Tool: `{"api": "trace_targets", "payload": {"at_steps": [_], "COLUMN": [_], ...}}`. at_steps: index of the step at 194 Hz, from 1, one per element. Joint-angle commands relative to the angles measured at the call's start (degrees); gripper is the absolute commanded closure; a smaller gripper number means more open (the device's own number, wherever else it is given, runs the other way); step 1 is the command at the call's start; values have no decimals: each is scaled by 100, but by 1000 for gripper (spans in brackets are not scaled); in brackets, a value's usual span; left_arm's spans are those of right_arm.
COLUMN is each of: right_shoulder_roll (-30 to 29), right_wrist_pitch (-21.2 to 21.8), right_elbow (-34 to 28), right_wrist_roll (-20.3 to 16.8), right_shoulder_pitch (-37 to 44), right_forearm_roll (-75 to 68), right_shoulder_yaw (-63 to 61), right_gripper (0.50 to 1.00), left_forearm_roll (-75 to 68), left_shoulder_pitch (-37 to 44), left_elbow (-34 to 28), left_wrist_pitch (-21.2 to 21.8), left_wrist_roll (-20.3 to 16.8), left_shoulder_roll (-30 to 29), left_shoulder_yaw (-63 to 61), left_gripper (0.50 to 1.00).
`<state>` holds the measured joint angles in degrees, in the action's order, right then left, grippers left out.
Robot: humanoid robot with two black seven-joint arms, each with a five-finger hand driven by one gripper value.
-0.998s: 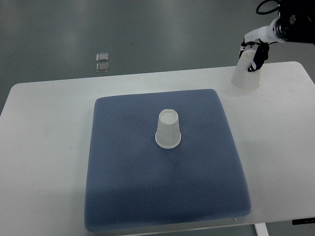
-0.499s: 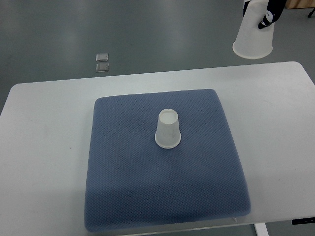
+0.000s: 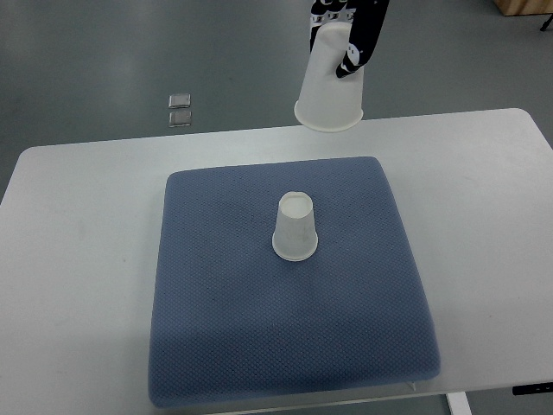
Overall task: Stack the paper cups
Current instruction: 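Lift the grasped cup and carry it over the cup on the mat, then lower the held cup down onto the cup on the mat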
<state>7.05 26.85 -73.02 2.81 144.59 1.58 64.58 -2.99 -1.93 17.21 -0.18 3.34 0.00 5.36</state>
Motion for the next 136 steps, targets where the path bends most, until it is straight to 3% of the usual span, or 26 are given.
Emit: {"api": "trace_targets", "payload": {"at_steps": [1, 59, 136], "right_shoulder_roll": [-248, -679, -705], "right_wrist_pitch": [-101, -541, -954], "right_elbow": [-2, -2, -63], "right_wrist_roll": [0, -9, -53], "right_shoulder_pitch": [-115, -590, -994], "right_forearm_roll": [-70, -70, -87], "right_shoulder_yaw": [-209, -306, -315], "right_gripper": [942, 940, 942], "left_forearm_roll": [0, 0, 0], "left_shoulder_pitch": [0, 0, 0], "left_elbow": [-7, -33, -51], "left_wrist_pitch": [0, 0, 0], "left_wrist_roll": [0, 0, 0], "left_shoulder_roll": [0, 0, 0], "left_shoulder_yaw": [0, 9, 18], "left_gripper": [500, 500, 500]}}
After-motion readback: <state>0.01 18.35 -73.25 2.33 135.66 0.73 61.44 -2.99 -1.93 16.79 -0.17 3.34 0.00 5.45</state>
